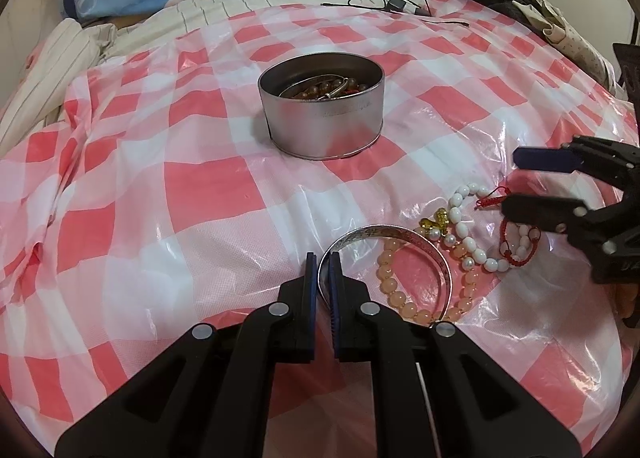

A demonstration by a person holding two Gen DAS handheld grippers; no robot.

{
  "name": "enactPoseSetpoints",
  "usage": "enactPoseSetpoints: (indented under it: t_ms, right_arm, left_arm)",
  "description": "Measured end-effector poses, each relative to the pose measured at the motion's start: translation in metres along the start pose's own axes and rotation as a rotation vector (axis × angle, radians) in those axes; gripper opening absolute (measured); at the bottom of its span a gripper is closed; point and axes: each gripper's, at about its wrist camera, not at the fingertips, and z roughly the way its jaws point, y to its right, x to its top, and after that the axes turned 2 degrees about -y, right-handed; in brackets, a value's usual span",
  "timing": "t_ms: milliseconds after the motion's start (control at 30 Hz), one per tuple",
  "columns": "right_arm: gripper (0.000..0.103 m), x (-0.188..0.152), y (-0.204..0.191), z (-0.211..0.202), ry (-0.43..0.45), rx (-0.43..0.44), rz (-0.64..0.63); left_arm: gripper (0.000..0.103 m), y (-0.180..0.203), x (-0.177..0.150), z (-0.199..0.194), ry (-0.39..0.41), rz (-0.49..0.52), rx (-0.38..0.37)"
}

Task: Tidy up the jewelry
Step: 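Carry the silver bangle and red string bracelet over the silver tin with both grippers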

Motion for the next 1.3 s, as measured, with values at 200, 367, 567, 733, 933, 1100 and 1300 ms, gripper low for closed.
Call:
enactPoseSetpoints:
  t_ms: [200,367,567,733,933,1100,1300]
  right_arm:
    - [0.008,-0.003,0.002,0.008,-0.033,-0.003,0.001]
    - [0.004,0.001,0.027,-0.011,0.043,0.142,0.153]
    - [0.004,0.004,0.044,-0.021,0.1,0.268,0.276]
    - [0.004,0.007,0.042,-0.032,0.153,0.317,0.274]
    - [0.004,0.011,0.045,-0.05,0.251,0.394,0.28]
    - [0.004,0.011,0.042,-0.042,0.222,0.384,0.281]
    - [0.004,0.02,0.045,-0.036,0.241,0.39,0.307]
  left_arm:
    - [0.005,0.0,0.0,-0.003,0.017,0.003,-0.02]
    - [0.004,-0.005,0.004,-0.018,0.06,-0.043,-0.091]
    - [0.004,-0.01,0.005,-0.018,0.064,-0.075,-0.096]
    - [0.004,-0.011,0.006,-0.024,0.09,-0.079,-0.105]
    - [0.004,-0.01,0.008,-0.033,0.119,-0.078,-0.107]
    - [0.004,-0.01,0.009,-0.035,0.124,-0.079,-0.107]
    - [0.004,-0.018,0.018,-0.049,0.165,-0.102,-0.112]
